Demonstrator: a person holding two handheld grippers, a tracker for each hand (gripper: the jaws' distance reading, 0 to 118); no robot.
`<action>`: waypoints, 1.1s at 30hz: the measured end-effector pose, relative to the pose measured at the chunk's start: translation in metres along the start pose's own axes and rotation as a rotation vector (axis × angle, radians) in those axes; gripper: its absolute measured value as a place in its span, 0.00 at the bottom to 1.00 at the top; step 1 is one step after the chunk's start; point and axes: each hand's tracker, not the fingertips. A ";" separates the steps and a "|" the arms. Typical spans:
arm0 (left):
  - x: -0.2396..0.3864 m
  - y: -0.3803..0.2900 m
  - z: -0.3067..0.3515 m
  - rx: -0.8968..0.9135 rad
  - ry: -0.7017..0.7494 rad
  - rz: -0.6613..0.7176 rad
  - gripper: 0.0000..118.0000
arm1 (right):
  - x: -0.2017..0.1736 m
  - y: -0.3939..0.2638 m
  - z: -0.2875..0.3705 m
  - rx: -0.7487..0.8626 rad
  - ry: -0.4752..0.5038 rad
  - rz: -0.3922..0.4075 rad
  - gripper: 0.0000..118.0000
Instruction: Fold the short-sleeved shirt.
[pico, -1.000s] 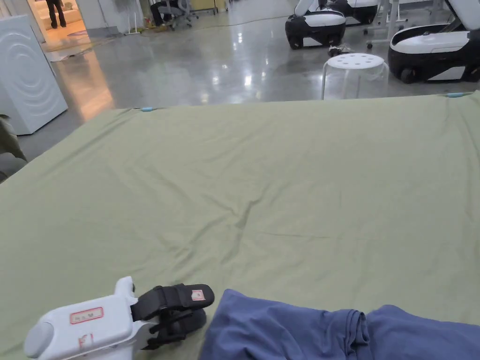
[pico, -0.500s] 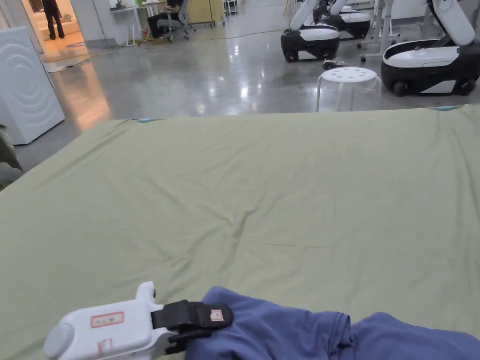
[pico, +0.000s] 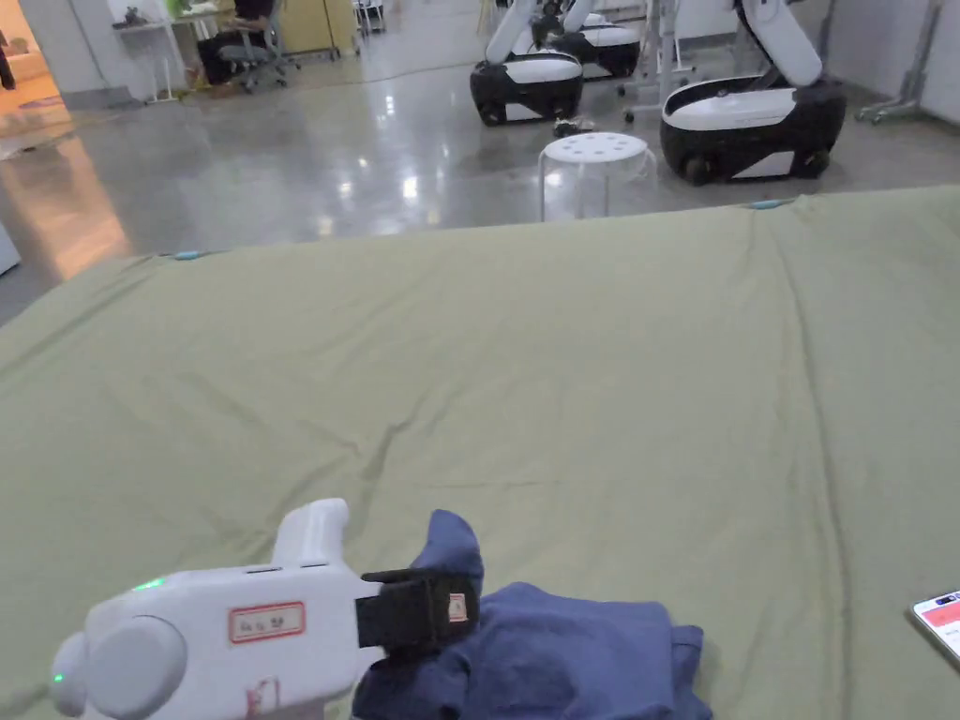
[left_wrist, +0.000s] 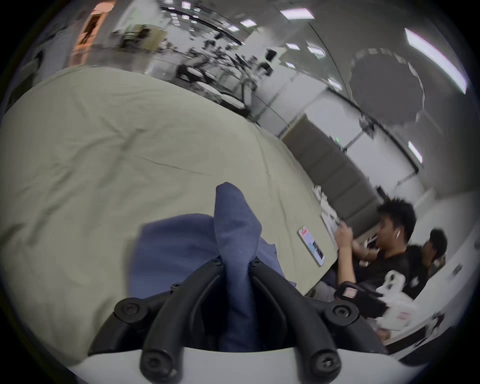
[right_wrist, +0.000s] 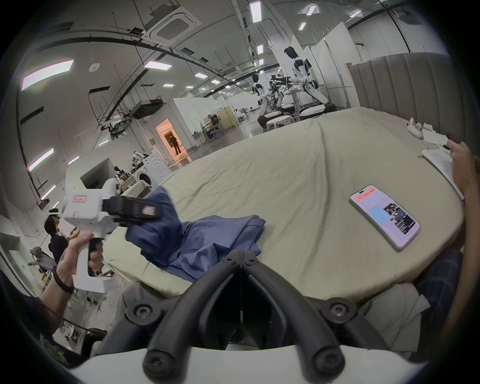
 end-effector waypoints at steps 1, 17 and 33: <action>0.009 -0.003 -0.016 0.016 -0.006 -0.036 0.08 | 0.002 0.000 0.003 0.003 -0.007 0.004 0.00; 0.022 -0.010 -0.030 0.006 -0.272 0.052 0.07 | 0.041 -0.009 0.009 0.006 -0.058 -0.137 0.00; 0.041 -0.016 -0.046 -0.058 -0.125 -0.133 0.05 | 0.000 0.012 -0.038 -0.121 -0.026 0.148 0.00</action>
